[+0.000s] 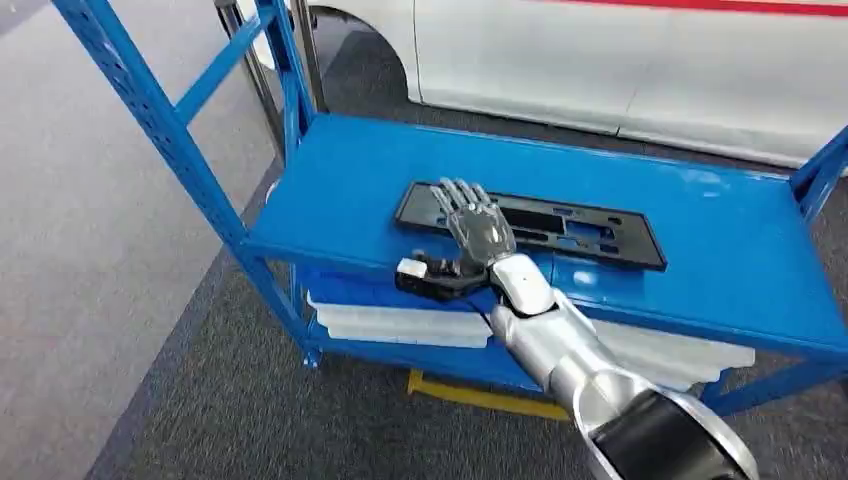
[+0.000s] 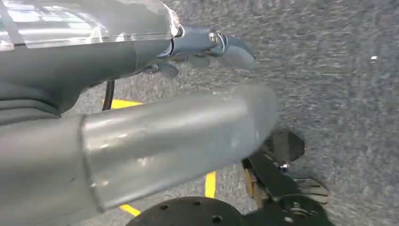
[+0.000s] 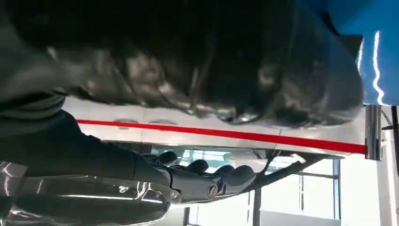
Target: Take the parts from the cabinet and place them on the table.
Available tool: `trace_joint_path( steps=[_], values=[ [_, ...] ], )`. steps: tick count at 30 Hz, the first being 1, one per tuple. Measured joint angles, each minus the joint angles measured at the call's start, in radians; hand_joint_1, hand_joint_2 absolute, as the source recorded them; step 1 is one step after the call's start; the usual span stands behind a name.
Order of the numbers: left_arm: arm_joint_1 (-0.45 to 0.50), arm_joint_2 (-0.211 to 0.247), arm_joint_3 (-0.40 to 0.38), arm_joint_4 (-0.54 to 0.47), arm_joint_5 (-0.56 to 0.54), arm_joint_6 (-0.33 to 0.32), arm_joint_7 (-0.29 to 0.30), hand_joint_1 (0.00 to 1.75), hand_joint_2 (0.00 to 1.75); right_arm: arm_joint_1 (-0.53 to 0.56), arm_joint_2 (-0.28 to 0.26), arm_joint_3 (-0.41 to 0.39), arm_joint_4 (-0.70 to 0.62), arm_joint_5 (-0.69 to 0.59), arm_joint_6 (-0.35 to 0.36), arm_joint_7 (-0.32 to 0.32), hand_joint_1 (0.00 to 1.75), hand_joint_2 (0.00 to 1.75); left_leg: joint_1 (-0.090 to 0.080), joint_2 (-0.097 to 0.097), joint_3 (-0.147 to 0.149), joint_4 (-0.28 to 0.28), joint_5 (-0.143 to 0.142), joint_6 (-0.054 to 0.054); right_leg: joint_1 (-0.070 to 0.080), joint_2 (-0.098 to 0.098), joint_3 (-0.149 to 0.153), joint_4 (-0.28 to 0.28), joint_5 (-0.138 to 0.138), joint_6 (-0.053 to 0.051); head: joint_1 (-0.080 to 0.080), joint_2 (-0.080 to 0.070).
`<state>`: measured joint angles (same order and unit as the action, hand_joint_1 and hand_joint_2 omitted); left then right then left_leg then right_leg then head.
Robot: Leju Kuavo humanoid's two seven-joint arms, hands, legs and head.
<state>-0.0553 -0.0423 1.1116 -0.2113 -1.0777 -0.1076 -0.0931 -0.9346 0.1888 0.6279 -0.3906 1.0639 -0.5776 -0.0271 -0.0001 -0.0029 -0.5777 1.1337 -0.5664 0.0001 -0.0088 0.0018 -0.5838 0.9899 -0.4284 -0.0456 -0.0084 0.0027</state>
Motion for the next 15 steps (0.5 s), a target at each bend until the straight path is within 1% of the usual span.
trace_joint_path(
  steps=[1, 2, 3, 4, 5, 6, 7, 8, 9, 11, 12, 13, 14, 15],
  values=[
    [0.0, 0.001, 0.0, 0.0, 0.0, 0.0, 0.0, 0.0, 0.0, 0.002, 0.001, 0.0, 0.0, 0.0, 0.003, 0.0, 0.0, 1.75, 0.007, 0.0, -0.05, 0.079, -0.023, -0.009, -0.001, 0.0, 0.005, 0.0, -0.006, 0.001, 0.0, 0.0],
    [0.002, 0.002, 0.0, 0.0, 0.0, 0.0, 0.0, 0.0, 0.0, 0.005, 0.001, 0.0, 0.001, 0.0, 0.005, 0.0, 0.0, 1.75, 0.013, 0.0, -0.097, 0.144, -0.032, -0.018, -0.002, -0.001, 0.011, 0.001, -0.012, 0.003, 0.0, 0.0],
    [0.004, 0.002, 0.0, 0.0, 0.003, 0.0, 0.002, 0.0, 0.0, 0.009, 0.001, 0.0, 0.001, 0.0, 0.007, 0.0, 0.0, 1.75, 0.02, 0.001, -0.124, 0.164, -0.019, -0.024, -0.005, 0.0, 0.017, 0.004, -0.018, 0.007, 0.0, 0.0],
    [0.007, 0.003, 0.0, 0.0, 0.003, -0.001, 0.003, 0.0, 0.0, 0.01, 0.001, 0.0, 0.002, 0.0, 0.01, 0.0, 0.0, 1.75, 0.026, 0.001, -0.125, 0.134, 0.023, -0.032, -0.01, 0.001, 0.024, 0.007, -0.026, 0.013, 0.0, 0.0],
    [0.007, 0.003, 0.0, 0.0, 0.004, -0.001, 0.003, 0.0, 0.0, 0.01, 0.001, 0.0, 0.002, 0.0, 0.012, 0.0, 0.0, 1.75, 0.032, 0.001, -0.108, 0.067, 0.081, -0.039, -0.015, 0.002, 0.032, 0.012, -0.036, 0.02, 0.0, 0.0],
    [0.007, 0.003, 0.0, 0.0, 0.006, -0.001, 0.003, 0.0, 0.0, 0.01, 0.001, 0.0, 0.002, 0.0, 0.013, 0.0, 0.0, 1.75, 0.038, 0.003, -0.074, -0.028, 0.146, -0.047, -0.022, 0.002, 0.04, 0.02, -0.048, 0.029, 0.0, 0.0],
    [0.008, 0.003, 0.0, 0.0, 0.006, -0.001, 0.003, 0.0, 0.0, 0.009, 0.002, 0.0, 0.002, 0.0, 0.013, 0.0, 0.0, 1.75, 0.043, 0.004, -0.052, -0.1, 0.176, -0.056, -0.026, 0.002, 0.045, 0.029, -0.06, 0.038, 0.0, 0.0],
    [0.008, -0.001, 0.0, 0.003, 0.006, -0.002, 0.003, 0.0, 0.0, 0.008, 0.001, 0.0, 0.002, 0.0, 0.015, 0.0, 0.0, 1.75, 0.029, 0.0, -0.039, -0.1, 0.156, -0.055, -0.019, 0.005, 0.039, 0.036, -0.067, 0.049, -0.002, 0.0],
    [0.005, 0.002, 0.0, 0.003, 0.006, -0.002, 0.003, 0.0, 0.0, 0.008, 0.002, 0.0, 0.002, 0.0, 0.017, 0.0, 0.0, 1.75, 0.032, -0.001, -0.04, -0.107, 0.146, -0.032, -0.015, 0.006, 0.034, 0.038, -0.067, 0.053, -0.001, 0.0],
    [0.006, 0.002, 0.0, 0.003, 0.006, -0.002, 0.005, 0.0, 0.0, 0.009, 0.002, 0.0, 0.002, 0.001, 0.018, 0.0, 0.0, 1.75, 0.028, -0.003, -0.046, -0.104, 0.14, -0.018, -0.017, 0.004, 0.038, 0.031, -0.068, 0.06, -0.001, 0.0],
    [0.004, 0.002, 0.0, 0.003, 0.006, -0.002, 0.005, 0.0, 0.0, 0.008, 0.002, 0.0, 0.002, 0.001, 0.018, 0.0, 0.0, 1.75, 0.03, -0.003, -0.041, -0.106, 0.138, -0.007, -0.019, 0.004, 0.042, 0.028, -0.072, 0.066, -0.001, 0.0],
    [0.007, 0.002, 0.0, 0.003, 0.006, -0.002, 0.005, 0.0, 0.0, 0.008, 0.002, 0.0, 0.0, 0.001, 0.017, 0.0, 0.0, 1.75, 0.032, -0.002, -0.033, -0.112, 0.138, 0.001, -0.022, 0.003, 0.043, 0.042, -0.085, 0.071, 0.0, 0.0],
    [0.008, 0.002, 0.001, 0.003, 0.006, -0.002, 0.005, 0.0, 0.0, 0.004, 0.002, 0.0, 0.0, 0.001, 0.018, 0.0, 0.0, 1.75, 0.03, -0.002, -0.029, -0.113, 0.136, 0.007, -0.021, 0.001, 0.022, 0.085, -0.106, 0.07, 0.0, 0.0],
    [0.006, 0.002, 0.001, 0.003, 0.006, -0.002, 0.005, 0.0, 0.0, 0.002, 0.002, 0.0, 0.0, 0.0, 0.018, 0.002, 0.0, 1.75, 0.027, -0.001, -0.028, -0.113, 0.133, 0.014, -0.02, 0.001, -0.024, 0.166, -0.14, 0.067, 0.0, 0.0]
  ],
)
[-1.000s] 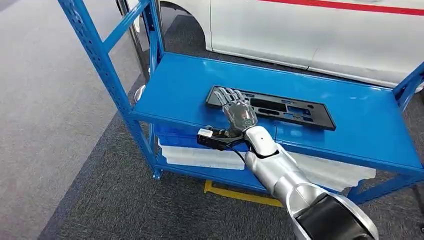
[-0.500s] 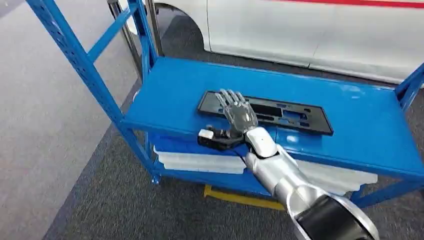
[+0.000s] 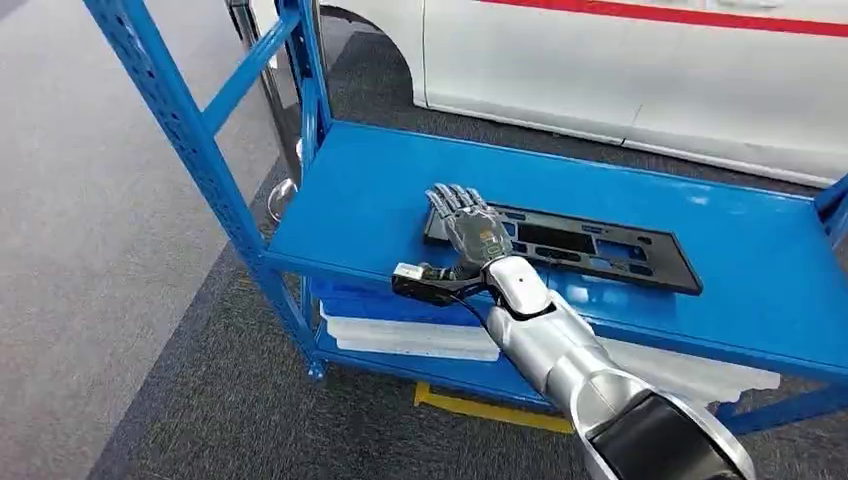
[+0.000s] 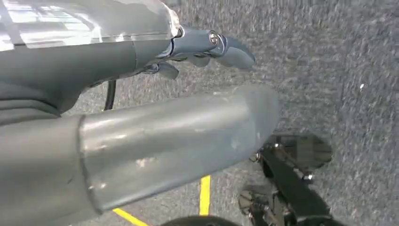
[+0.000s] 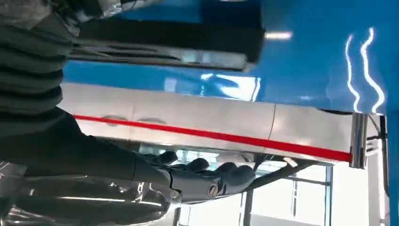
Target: Take the parts from the cabinet and place them on the table.
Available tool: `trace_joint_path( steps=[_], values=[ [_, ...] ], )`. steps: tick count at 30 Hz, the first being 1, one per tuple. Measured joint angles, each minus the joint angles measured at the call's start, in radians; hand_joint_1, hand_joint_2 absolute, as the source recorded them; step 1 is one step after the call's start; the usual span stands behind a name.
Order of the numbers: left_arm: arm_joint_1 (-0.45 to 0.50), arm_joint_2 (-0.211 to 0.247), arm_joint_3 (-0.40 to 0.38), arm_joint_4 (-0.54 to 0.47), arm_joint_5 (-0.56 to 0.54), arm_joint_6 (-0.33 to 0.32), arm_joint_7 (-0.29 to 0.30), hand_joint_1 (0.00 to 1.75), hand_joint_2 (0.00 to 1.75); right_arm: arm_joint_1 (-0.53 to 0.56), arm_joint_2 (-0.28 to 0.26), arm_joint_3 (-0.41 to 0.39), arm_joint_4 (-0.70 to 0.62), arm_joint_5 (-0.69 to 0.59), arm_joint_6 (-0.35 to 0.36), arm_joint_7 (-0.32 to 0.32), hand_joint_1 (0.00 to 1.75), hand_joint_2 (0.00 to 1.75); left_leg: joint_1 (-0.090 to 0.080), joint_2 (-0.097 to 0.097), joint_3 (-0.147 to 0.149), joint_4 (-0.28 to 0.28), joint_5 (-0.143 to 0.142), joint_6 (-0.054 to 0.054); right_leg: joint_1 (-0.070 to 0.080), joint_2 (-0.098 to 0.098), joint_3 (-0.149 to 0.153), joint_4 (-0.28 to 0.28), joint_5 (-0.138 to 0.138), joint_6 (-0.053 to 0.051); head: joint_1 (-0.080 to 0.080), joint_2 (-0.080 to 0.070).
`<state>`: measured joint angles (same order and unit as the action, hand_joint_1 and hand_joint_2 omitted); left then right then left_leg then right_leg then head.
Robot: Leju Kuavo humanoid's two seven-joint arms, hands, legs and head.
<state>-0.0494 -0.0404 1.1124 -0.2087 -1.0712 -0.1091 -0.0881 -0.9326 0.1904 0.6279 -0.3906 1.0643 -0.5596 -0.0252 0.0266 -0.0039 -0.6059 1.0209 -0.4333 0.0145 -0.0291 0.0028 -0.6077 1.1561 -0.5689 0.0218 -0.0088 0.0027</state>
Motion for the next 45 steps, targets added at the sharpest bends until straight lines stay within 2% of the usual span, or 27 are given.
trace_joint_path(
  steps=[1, 2, 3, 4, 5, 6, 7, 8, 9, 10, 11, 12, 16, 20, 26, 32, 40, 41, 42, 43, 45],
  values=[
    [-0.001, 0.0, 0.0, 0.0, 0.001, 0.0, 0.0, 0.0, 0.0, 0.002, 0.0, 0.0, 0.001, 0.0, 0.004, 0.002, 0.0, 1.75, -0.003, 0.0, 0.001, 0.0, -0.002, 0.004, 0.003, 0.0, -0.051, 0.088, -0.034, -0.001, 0.0, 0.0],
    [-0.002, 0.0, 0.0, 0.0, 0.004, -0.001, -0.001, 0.0, 0.0, 0.004, -0.002, 0.0, 0.002, 0.0, 0.013, 0.005, 0.0, 1.75, -0.007, 0.0, 0.002, 0.0, -0.004, 0.007, 0.006, 0.0, -0.097, 0.157, -0.051, -0.003, 0.0, 0.0],
    [-0.002, 0.0, 0.002, 0.0, 0.006, -0.003, -0.002, 0.0, 0.0, 0.008, -0.004, 0.0, 0.004, 0.001, 0.023, 0.006, 0.0, 1.75, -0.011, -0.002, 0.005, 0.0, -0.007, 0.011, 0.009, 0.0, -0.127, 0.19, -0.045, -0.007, 0.0, 0.0],
    [-0.002, 0.0, 0.002, 0.0, 0.009, -0.003, -0.002, 0.0, 0.0, 0.01, -0.007, 0.0, 0.005, 0.001, 0.026, 0.011, 0.0, 1.75, -0.015, -0.003, 0.009, 0.0, -0.01, 0.013, 0.012, 0.0, -0.131, 0.174, -0.014, -0.013, 0.0, 0.0],
    [-0.002, 0.0, 0.003, 0.0, 0.011, -0.003, -0.002, 0.0, 0.0, 0.01, -0.009, 0.0, 0.005, 0.001, 0.029, 0.014, 0.0, 1.75, -0.02, -0.004, 0.015, 0.0, -0.014, 0.015, 0.017, 0.0, -0.115, 0.121, 0.034, -0.023, 0.0, 0.0],
    [-0.001, 0.0, 0.004, 0.0, 0.011, -0.005, -0.002, 0.0, 0.0, 0.01, -0.012, 0.0, 0.005, 0.001, 0.03, 0.017, 0.0, 1.75, -0.025, -0.005, 0.023, 0.0, -0.018, 0.015, 0.024, 0.0, -0.08, 0.029, 0.096, -0.037, 0.0, 0.0],
    [-0.001, 0.0, 0.006, 0.0, 0.013, -0.006, -0.003, 0.0, 0.0, 0.009, -0.014, 0.0, 0.005, 0.001, 0.031, 0.021, 0.0, 1.75, -0.028, -0.005, 0.03, 0.0, -0.023, 0.016, 0.031, 0.001, -0.046, -0.056, 0.145, -0.053, 0.0, 0.0],
    [0.0, -0.007, 0.007, 0.003, 0.014, -0.008, -0.003, 0.0, 0.0, 0.008, -0.019, 0.0, 0.005, 0.001, 0.033, 0.024, 0.0, 1.75, -0.031, -0.005, 0.031, 0.0, -0.026, 0.013, 0.038, -0.001, -0.03, -0.085, 0.139, -0.071, -0.002, 0.0],
    [-0.003, -0.005, 0.008, 0.004, 0.014, -0.011, -0.005, 0.0, 0.0, 0.008, -0.021, 0.0, 0.007, 0.001, 0.034, 0.026, 0.0, 1.75, -0.033, -0.007, 0.027, 0.003, -0.027, 0.01, 0.04, -0.002, -0.026, -0.109, 0.143, -0.068, 0.0, 0.0],
    [-0.003, -0.005, 0.008, 0.004, 0.014, -0.012, -0.005, 0.0, 0.0, 0.009, -0.023, 0.0, 0.008, 0.001, 0.034, 0.028, 0.0, 1.75, -0.028, -0.005, 0.024, 0.002, -0.027, 0.009, 0.042, -0.002, -0.024, -0.116, 0.138, -0.063, -0.001, 0.0],
    [-0.003, 0.0, 0.009, 0.004, 0.014, -0.013, -0.005, 0.0, 0.0, 0.01, -0.026, 0.0, 0.01, 0.003, 0.03, 0.034, 0.0, 1.75, -0.031, -0.003, 0.024, 0.004, -0.03, 0.01, 0.036, 0.0, -0.022, -0.121, 0.138, -0.04, 0.0, 0.0],
    [-0.003, 0.0, 0.009, 0.004, 0.014, -0.016, -0.007, 0.0, 0.0, 0.012, -0.03, 0.0, 0.012, 0.016, 0.016, 0.054, 0.0, 1.75, -0.029, -0.001, 0.025, 0.004, -0.03, 0.01, 0.037, 0.004, -0.022, -0.121, 0.138, -0.032, -0.001, 0.0],
    [-0.002, -0.002, 0.01, 0.005, 0.019, -0.023, -0.017, 0.0, 0.0, 0.024, -0.075, 0.0, 0.019, 0.039, -0.039, 0.07, 0.0, 1.75, -0.028, -0.002, 0.028, 0.001, -0.031, 0.009, 0.039, 0.003, -0.021, -0.12, 0.134, -0.037, -0.001, 0.0],
    [0.003, 0.0, 0.019, 0.005, 0.027, -0.021, -0.019, 0.0, 0.0, 0.04, -0.133, -0.003, 0.03, 0.039, -0.051, 0.07, 0.0, 1.75, -0.028, -0.002, 0.028, -0.002, -0.031, 0.008, 0.039, 0.003, -0.021, -0.12, 0.134, -0.037, -0.001, 0.0],
    [0.004, 0.0, 0.029, 0.005, 0.033, -0.023, -0.011, 0.0, 0.0, 0.046, -0.181, -0.017, 0.039, 0.039, -0.064, 0.079, 0.0, 1.75, -0.028, -0.002, 0.031, -0.003, -0.03, 0.005, 0.039, 0.003, -0.019, -0.12, 0.134, -0.038, -0.001, 0.0],
    [0.005, 0.0, 0.035, 0.005, 0.035, -0.024, -0.018, 0.0, 0.0, 0.051, -0.203, -0.031, 0.044, 0.032, -0.062, 0.066, 0.0, 1.75, -0.028, -0.002, 0.034, -0.003, -0.03, 0.006, 0.036, 0.003, -0.016, -0.12, 0.134, -0.038, -0.001, 0.0],
    [0.004, 0.0, 0.035, 0.005, 0.034, -0.026, -0.026, 0.0, 0.0, 0.057, -0.203, -0.031, 0.045, 0.038, -0.056, 0.054, 0.0, 1.75, -0.028, -0.002, 0.036, -0.003, -0.03, 0.006, 0.035, 0.003, -0.014, -0.12, 0.135, -0.038, -0.001, 0.0],
    [0.004, 0.0, 0.035, 0.005, 0.034, -0.026, -0.027, 0.0, 0.0, 0.057, -0.203, -0.031, 0.045, 0.04, -0.054, 0.055, 0.07, 1.75, -0.028, -0.002, 0.036, -0.003, -0.03, 0.006, 0.035, 0.003, -0.013, -0.12, 0.135, -0.038, -0.001, 0.0],
    [0.004, 0.0, 0.035, 0.005, 0.034, -0.027, -0.027, 0.0, 0.0, 0.057, -0.203, -0.031, 0.045, 0.04, -0.051, 0.057, 1.5, 1.75, -0.028, -0.002, 0.036, -0.003, -0.03, 0.006, 0.035, 0.003, -0.013, -0.12, 0.135, -0.038, -0.001, 0.0],
    [0.004, 0.0, 0.036, 0.005, 0.035, -0.027, -0.029, 0.0, 0.0, 0.057, -0.203, -0.031, 0.045, 0.041, -0.047, 0.059, 1.57, 1.75, -0.028, -0.002, 0.037, -0.003, -0.03, 0.006, 0.035, 0.003, -0.013, -0.12, 0.135, -0.038, -0.001, 0.0],
    [0.004, 0.0, 0.04, 0.005, 0.037, -0.027, -0.029, 0.0, 0.0, 0.058, -0.203, -0.031, 0.047, 0.039, -0.036, 0.059, 1.57, 1.75, -0.028, -0.002, 0.037, -0.003, -0.03, 0.006, 0.035, 0.003, -0.013, -0.12, 0.135, -0.038, -0.001, 0.0]
  ],
)
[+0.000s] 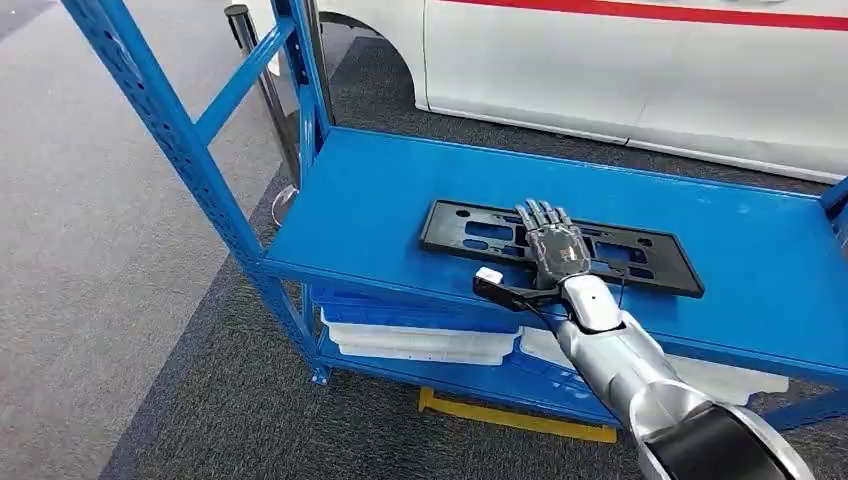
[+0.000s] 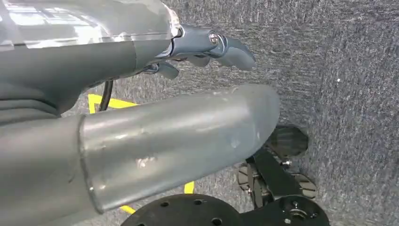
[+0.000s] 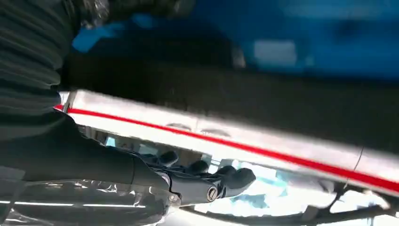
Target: Take the parts from the cabinet and place them on the table.
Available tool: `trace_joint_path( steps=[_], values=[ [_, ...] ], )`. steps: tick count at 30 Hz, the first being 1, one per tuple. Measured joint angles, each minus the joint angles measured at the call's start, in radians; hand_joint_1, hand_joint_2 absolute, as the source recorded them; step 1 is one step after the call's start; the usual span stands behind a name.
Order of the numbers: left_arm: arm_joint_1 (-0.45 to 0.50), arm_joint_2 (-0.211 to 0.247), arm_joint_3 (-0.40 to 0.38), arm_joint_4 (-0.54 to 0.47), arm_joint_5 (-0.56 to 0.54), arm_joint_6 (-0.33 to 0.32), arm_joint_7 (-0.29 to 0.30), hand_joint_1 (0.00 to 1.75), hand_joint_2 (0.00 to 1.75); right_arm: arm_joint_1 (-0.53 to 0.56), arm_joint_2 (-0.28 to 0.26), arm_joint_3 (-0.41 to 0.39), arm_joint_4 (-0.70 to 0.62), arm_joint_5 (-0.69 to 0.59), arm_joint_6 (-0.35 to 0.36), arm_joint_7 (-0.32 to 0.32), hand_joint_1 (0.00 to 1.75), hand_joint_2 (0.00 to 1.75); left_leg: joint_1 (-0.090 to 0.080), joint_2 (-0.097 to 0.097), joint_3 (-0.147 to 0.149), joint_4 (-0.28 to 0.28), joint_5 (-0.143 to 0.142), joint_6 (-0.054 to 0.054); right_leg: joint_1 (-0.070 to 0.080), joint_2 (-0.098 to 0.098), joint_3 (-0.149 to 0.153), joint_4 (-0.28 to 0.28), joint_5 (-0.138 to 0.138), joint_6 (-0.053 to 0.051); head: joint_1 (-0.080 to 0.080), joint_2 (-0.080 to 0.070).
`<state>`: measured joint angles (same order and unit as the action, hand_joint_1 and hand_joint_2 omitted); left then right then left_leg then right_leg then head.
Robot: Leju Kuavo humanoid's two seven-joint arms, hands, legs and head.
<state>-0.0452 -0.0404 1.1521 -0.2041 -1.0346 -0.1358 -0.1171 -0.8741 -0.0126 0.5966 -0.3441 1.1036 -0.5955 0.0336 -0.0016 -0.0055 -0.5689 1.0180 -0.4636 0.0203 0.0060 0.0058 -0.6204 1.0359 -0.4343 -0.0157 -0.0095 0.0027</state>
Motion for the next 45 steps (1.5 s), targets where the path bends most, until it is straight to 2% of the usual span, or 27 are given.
trace_joint_path(
  steps=[3, 4, 5, 17, 18, 29, 33, 41, 45],
  values=[
    [0.0, 0.0, 0.002, 0.0, 0.005, 0.004, 0.0, 0.0, 0.0, 0.007, -0.001, -0.002, 0.003, -0.001, 0.002, -0.001, 1.57, 1.75, 0.0, 0.0, 0.0, 0.0, 0.0, 0.0, 0.0, 0.0, 0.0, 0.0, 0.0, 0.0, 0.0, 0.0],
    [0.0, 0.0, 0.003, 0.0, 0.006, 0.005, 0.0, 0.0, 0.0, 0.009, -0.002, -0.002, 0.004, -0.002, 0.002, -0.001, 1.71, 1.75, 0.0, 0.0, 0.0, 0.0, 0.0, 0.0, 0.0, 0.0, 0.0, 0.0, 0.0, 0.0, 0.0, 0.0],
    [0.0, 0.0, 0.003, 0.0, 0.006, 0.005, 0.0, 0.0, 0.0, 0.012, -0.002, -0.002, 0.005, -0.002, 0.001, -0.001, 1.75, 1.75, 0.0, 0.0, 0.0, 0.0, 0.0, 0.0, 0.0, 0.0, 0.0, 0.0, 0.0, 0.0, 0.0, 0.0],
    [0.0, 0.0, 0.011, 0.0, 0.008, 0.006, 0.008, 0.0, 0.0, 0.024, -0.005, -0.018, 0.011, -0.014, 0.005, -0.011, 1.73, 1.75, 0.0, 0.0, 0.0, 0.0, 0.0, 0.0, 0.0, 0.0, 0.0, 0.0, 0.0, 0.0, 0.0, 0.0],
    [0.0, 0.0, 0.011, 0.0, 0.006, 0.006, 0.005, 0.0, 1.75, 0.024, -0.005, -0.019, 0.011, -0.015, 0.005, -0.015, 1.75, 1.75, 0.0, 0.0, 0.0, 0.0, 0.0, 0.0, 0.0, 0.0, 0.0, 0.0, 0.0, 0.0, 0.0, 0.0],
    [-0.001, 0.002, 0.016, 0.0, 0.012, -0.005, 0.01, 0.0, 1.75, 0.024, -0.006, -0.038, 0.011, -0.018, 0.003, -0.025, 1.75, 1.75, 0.0, 0.0, 0.0, 0.0, 0.0, 0.0, 0.0, 0.0, 0.001, 0.0, 0.0, 0.0, 0.0, 0.0],
    [-0.001, 0.002, 0.022, 0.0, 0.019, 0.013, 0.042, 0.0, 1.75, 0.024, -0.006, -0.044, 0.011, -0.017, 0.004, -0.026, 1.75, 1.75, 0.0, 0.0, 0.0, 0.0, 0.0, 0.0, 0.0, 0.0, 0.001, 0.0, 0.0, 0.0, 0.0, 0.0],
    [0.0, 0.002, 0.03, 0.0, 0.016, 0.004, 0.041, 0.0, 1.75, 0.045, -0.01, -0.059, -0.007, 0.025, -0.085, -0.039, 1.75, 1.75, 0.0, 0.0, 0.0, 0.0, 0.0, 0.0, 0.0, 0.0, 0.001, 0.0, 0.0, 0.0, 0.0, 0.0],
    [-0.001, 0.002, 0.036, 0.0, 0.016, 0.003, 0.036, 0.0, 1.75, 0.058, -0.014, -0.066, -0.029, 0.056, -0.094, -0.044, 1.75, 1.75, 0.0, 0.0, 0.0, 0.0, 0.0, 0.0, 0.0, 0.0, 0.0, 0.0, 0.0, 0.0, 0.0, 0.0]
  ],
)
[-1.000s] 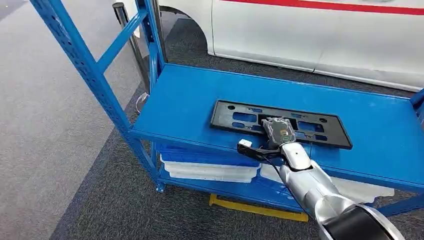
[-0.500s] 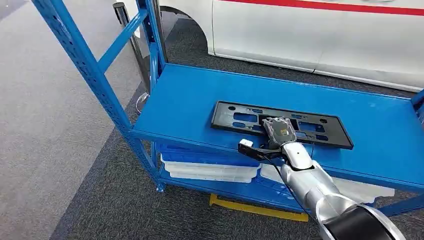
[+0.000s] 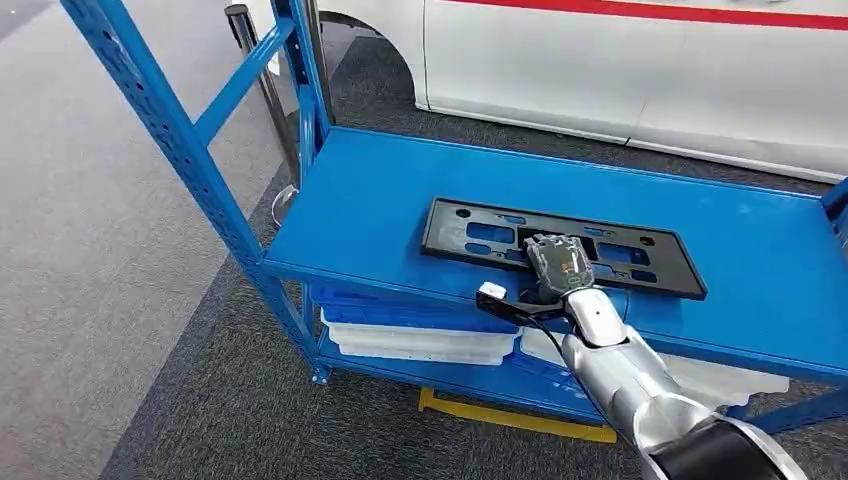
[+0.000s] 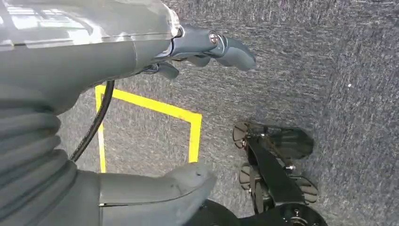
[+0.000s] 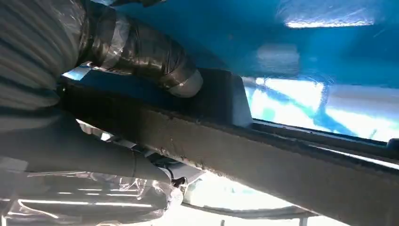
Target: Take the parts from the cabinet and place them on the table.
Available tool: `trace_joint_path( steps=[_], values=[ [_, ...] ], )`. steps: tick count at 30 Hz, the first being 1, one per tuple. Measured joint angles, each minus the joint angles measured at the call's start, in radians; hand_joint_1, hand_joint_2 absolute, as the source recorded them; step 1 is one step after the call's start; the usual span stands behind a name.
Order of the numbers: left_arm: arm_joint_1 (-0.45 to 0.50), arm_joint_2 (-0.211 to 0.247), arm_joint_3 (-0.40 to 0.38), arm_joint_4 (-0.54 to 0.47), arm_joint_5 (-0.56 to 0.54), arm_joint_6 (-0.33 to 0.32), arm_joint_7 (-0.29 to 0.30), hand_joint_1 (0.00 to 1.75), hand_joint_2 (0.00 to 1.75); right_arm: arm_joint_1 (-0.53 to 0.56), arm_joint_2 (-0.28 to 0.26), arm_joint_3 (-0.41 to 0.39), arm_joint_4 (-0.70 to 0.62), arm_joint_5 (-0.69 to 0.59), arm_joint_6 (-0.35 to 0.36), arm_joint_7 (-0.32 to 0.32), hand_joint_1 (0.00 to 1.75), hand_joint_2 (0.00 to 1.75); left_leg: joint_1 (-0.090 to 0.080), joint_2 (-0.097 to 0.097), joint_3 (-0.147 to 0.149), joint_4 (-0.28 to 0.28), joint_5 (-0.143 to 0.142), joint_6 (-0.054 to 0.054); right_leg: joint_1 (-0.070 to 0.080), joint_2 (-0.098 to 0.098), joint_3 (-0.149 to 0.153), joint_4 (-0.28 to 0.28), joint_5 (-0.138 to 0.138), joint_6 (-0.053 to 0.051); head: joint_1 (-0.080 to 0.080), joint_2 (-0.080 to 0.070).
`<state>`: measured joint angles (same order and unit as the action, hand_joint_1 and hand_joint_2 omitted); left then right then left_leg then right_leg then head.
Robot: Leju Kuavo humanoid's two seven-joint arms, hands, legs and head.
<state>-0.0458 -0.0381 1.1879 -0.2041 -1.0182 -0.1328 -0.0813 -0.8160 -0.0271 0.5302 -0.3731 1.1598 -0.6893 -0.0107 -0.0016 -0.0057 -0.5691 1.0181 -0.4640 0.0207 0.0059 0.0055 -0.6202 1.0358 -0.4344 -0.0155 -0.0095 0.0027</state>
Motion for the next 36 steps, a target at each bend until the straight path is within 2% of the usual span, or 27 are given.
trace_joint_path(
  steps=[2, 5, 8, 11, 14, 15, 16, 17, 19, 20, 21, 22, 23, 24, 25, 26, 27, 29, 30, 31, 32, 33, 34, 35, 36],
  values=[
    [0.001, 0.0, 0.001, 0.0, 0.0, 0.0, -0.006, 0.0, 1.75, 0.026, -0.007, -0.038, -0.062, 0.051, -0.001, -0.032, 1.75, 1.75, 0.0, 0.0, -0.001, 0.0, 0.0, 0.0, 0.0, 0.0, 0.0, 0.0, 0.0, 0.0, 0.0, 0.0],
    [0.002, 0.001, 0.002, 0.0, 0.0, 0.004, -0.011, 0.0, 1.75, 0.07, -0.006, -0.142, -0.178, 0.128, -0.001, -0.164, 1.75, 1.75, -0.002, -0.001, -0.003, 0.002, -0.002, 0.002, -0.002, 0.0, -0.001, -0.001, 0.001, 0.002, 0.0, 0.0],
    [0.003, 0.004, 0.005, 0.0, -0.007, 0.006, -0.011, 0.0, 1.75, 0.123, 0.019, -0.296, -0.324, 0.186, -0.001, -0.291, 1.75, 1.75, -0.005, -0.002, -0.004, 0.003, -0.002, 0.003, -0.003, -0.003, -0.002, -0.001, 0.0, 0.003, 0.0, 0.0],
    [0.005, 0.008, 0.006, 0.0, -0.007, 0.006, -0.011, 0.0, 1.75, 0.147, 0.04, -0.398, -0.427, 0.207, -0.002, -0.323, 1.75, 1.75, -0.007, -0.003, -0.006, 0.004, -0.002, 0.005, -0.005, -0.005, -0.002, -0.001, 0.0, 0.007, 0.0, 0.0],
    [0.005, 0.008, 0.007, 0.0, -0.007, 0.006, -0.011, 0.0, 1.75, 0.162, 0.052, -0.449, -0.499, 0.241, -0.002, -0.346, 1.75, 1.75, -0.01, -0.005, -0.006, 0.004, 0.002, 0.014, -0.008, -0.007, -0.001, -0.004, 0.005, 0.015, 0.0, 0.0],
    [0.006, 0.008, 0.007, 0.0, -0.008, 0.006, -0.012, 0.0, 1.75, 0.167, 0.052, -0.461, -0.524, 0.257, -0.002, -0.353, 1.75, 1.75, -0.001, -0.004, -0.004, -0.01, 0.014, 0.02, -0.002, -0.004, -0.001, -0.003, 0.006, 0.02, 0.0, 0.0],
    [0.006, 0.007, 0.007, 0.0, -0.008, 0.006, -0.012, 0.0, 1.75, 0.174, 0.052, -0.474, -0.552, 0.274, -0.003, -0.355, 1.75, 1.75, 0.003, 0.0, 0.001, -0.016, 0.021, 0.023, -0.005, -0.004, -0.007, 0.012, -0.019, 0.023, 0.0, 0.0],
    [0.005, 0.007, 0.007, 0.0, -0.009, 0.006, -0.014, 0.0, 1.75, 0.178, 0.052, -0.479, -0.579, 0.294, -0.003, -0.352, 1.75, 1.75, 0.004, 0.003, -0.001, -0.018, 0.024, 0.027, -0.005, -0.004, -0.027, 0.064, -0.066, 0.025, 0.0, 0.0],
    [0.004, 0.007, 0.007, 0.0, -0.012, 0.004, -0.015, 0.0, 1.75, 0.196, 0.046, -0.479, -0.624, 0.318, -0.003, -0.332, 1.75, 1.75, 0.003, 0.005, -0.007, -0.017, 0.024, 0.028, -0.012, -0.004, -0.083, 0.21, -0.146, 0.031, 0.0, 0.0],
    [0.004, 0.007, 0.007, 0.0, -0.015, 0.003, -0.016, 0.0, 1.75, 0.208, 0.042, -0.479, -0.642, 0.321, -0.003, -0.323, 1.75, 1.75, 0.004, 0.005, -0.01, -0.015, 0.024, 0.027, -0.014, -0.004, -0.107, 0.274, -0.169, 0.035, 0.0, 0.0],
    [0.004, 0.007, 0.007, 0.0, -0.018, 0.003, -0.017, 0.0, 1.75, 0.217, 0.04, -0.479, -0.657, 0.325, -0.003, -0.315, 1.75, 1.75, 0.005, 0.005, -0.013, -0.012, 0.024, 0.027, -0.018, -0.005, -0.112, 0.296, -0.166, 0.038, 0.0, 0.0],
    [0.004, 0.007, 0.007, 0.0, -0.019, 0.003, -0.018, 0.0, 1.75, 0.223, 0.038, -0.479, -0.669, 0.326, -0.003, -0.312, 1.75, 1.75, 0.006, 0.005, -0.016, -0.007, 0.024, 0.026, -0.023, -0.005, -0.094, 0.272, -0.141, 0.041, 0.0, 0.0],
    [0.004, 0.007, 0.007, 0.0, -0.019, 0.003, -0.019, 0.0, 1.75, 0.227, 0.035, -0.479, -0.682, 0.326, -0.003, -0.306, 1.75, 1.75, 0.007, 0.004, -0.019, -0.002, 0.024, 0.025, -0.027, -0.005, -0.059, 0.212, -0.104, 0.043, 0.0, 0.0],
    [0.004, 0.007, 0.007, 0.0, -0.02, 0.003, -0.02, 0.0, 1.75, 0.228, 0.033, -0.479, -0.692, 0.326, -0.003, -0.299, 1.75, 1.75, 0.009, 0.003, -0.023, 0.004, 0.021, 0.022, -0.031, -0.006, -0.01, 0.125, -0.064, 0.045, 0.0, 0.0],
    [0.004, 0.007, 0.007, 0.0, -0.021, 0.003, -0.022, 0.0, 1.75, 0.228, 0.031, -0.479, -0.7, 0.326, -0.003, -0.292, 1.75, 1.75, 0.01, 0.002, -0.026, 0.012, 0.019, 0.017, -0.033, -0.005, 0.035, 0.042, -0.043, 0.045, 0.0, 0.0],
    [0.004, 0.008, 0.007, 0.0, -0.021, 0.003, -0.023, 0.0, 1.75, 0.226, 0.031, -0.479, -0.706, 0.326, -0.003, -0.285, 1.75, 1.75, 0.007, 0.002, -0.035, 0.015, 0.02, 0.008, -0.027, -0.003, 0.047, 0.022, -0.064, 0.041, 0.0, 0.0],
    [0.002, 0.008, 0.007, 0.0, -0.021, 0.003, -0.024, 0.0, 1.75, 0.227, 0.031, -0.479, -0.711, 0.326, -0.003, -0.28, 1.75, 1.75, 0.007, 0.0, -0.037, 0.016, 0.022, 0.001, -0.021, -0.001, 0.041, 0.024, -0.049, 0.034, -0.002, 0.0],
    [0.002, 0.008, 0.007, 0.0, -0.021, 0.003, -0.027, 0.0, 1.75, 0.228, 0.028, -0.478, -0.712, 0.327, -0.003, -0.275, 1.75, 1.75, 0.007, -0.001, -0.041, 0.015, 0.032, -0.013, -0.018, -0.002, 0.032, 0.021, -0.048, 0.024, -0.001, 0.0],
    [0.002, 0.008, 0.007, 0.0, -0.021, 0.003, -0.027, 0.0, 1.75, 0.23, 0.024, -0.475, -0.712, 0.328, -0.003, -0.271, 1.75, 1.75, 0.006, -0.003, -0.044, 0.015, 0.035, -0.019, -0.024, -0.003, 0.03, 0.015, -0.041, 0.014, -0.001, 0.0],
    [0.003, 0.009, 0.007, 0.0, -0.021, 0.003, -0.027, 0.0, 1.75, 0.229, 0.023, -0.473, -0.712, 0.328, -0.003, -0.268, 1.75, 1.75, 0.013, 0.0, -0.051, 0.028, 0.015, -0.024, -0.028, -0.007, 0.027, 0.009, -0.032, 0.003, -0.001, 0.0],
    [0.004, 0.008, 0.007, 0.001, -0.022, 0.003, -0.027, 0.0, 1.75, 0.229, 0.023, -0.473, -0.714, 0.329, -0.003, -0.264, 1.75, 1.75, 0.013, 0.001, -0.064, 0.062, -0.027, -0.029, -0.027, -0.007, 0.021, 0.007, -0.025, -0.006, -0.002, 0.0],
    [0.004, 0.008, 0.007, 0.001, -0.022, 0.003, -0.027, 0.0, 1.75, 0.229, 0.023, -0.472, -0.716, 0.329, -0.003, -0.261, 1.75, 1.75, 0.013, 0.001, -0.083, 0.122, -0.074, -0.033, -0.026, -0.007, 0.015, 0.007, -0.021, -0.011, -0.001, 0.0],
    [0.003, 0.008, 0.007, 0.001, -0.022, 0.004, -0.026, 0.0, 1.75, 0.229, 0.023, -0.472, -0.716, 0.327, -0.003, -0.261, 1.75, 1.75, 0.014, 0.001, -0.11, 0.202, -0.121, -0.037, -0.024, -0.008, 0.006, 0.009, -0.015, -0.013, -0.001, 0.0],
    [0.002, 0.008, 0.007, 0.001, -0.022, 0.004, -0.025, 0.0, 1.75, 0.23, 0.023, -0.472, -0.716, 0.325, -0.003, -0.261, 1.75, 1.75, 0.014, 0.001, -0.13, 0.27, -0.154, -0.04, -0.023, -0.009, -0.003, 0.01, -0.009, -0.014, -0.001, 0.0],
    [0.002, 0.008, 0.007, 0.001, -0.022, 0.004, -0.024, 0.0, 1.75, 0.23, 0.023, -0.472, -0.716, 0.323, -0.003, -0.261, 1.75, 1.75, 0.014, 0.001, -0.137, 0.31, -0.166, -0.042, -0.022, -0.01, -0.013, 0.012, -0.003, -0.014, -0.001, 0.0]
  ],
)
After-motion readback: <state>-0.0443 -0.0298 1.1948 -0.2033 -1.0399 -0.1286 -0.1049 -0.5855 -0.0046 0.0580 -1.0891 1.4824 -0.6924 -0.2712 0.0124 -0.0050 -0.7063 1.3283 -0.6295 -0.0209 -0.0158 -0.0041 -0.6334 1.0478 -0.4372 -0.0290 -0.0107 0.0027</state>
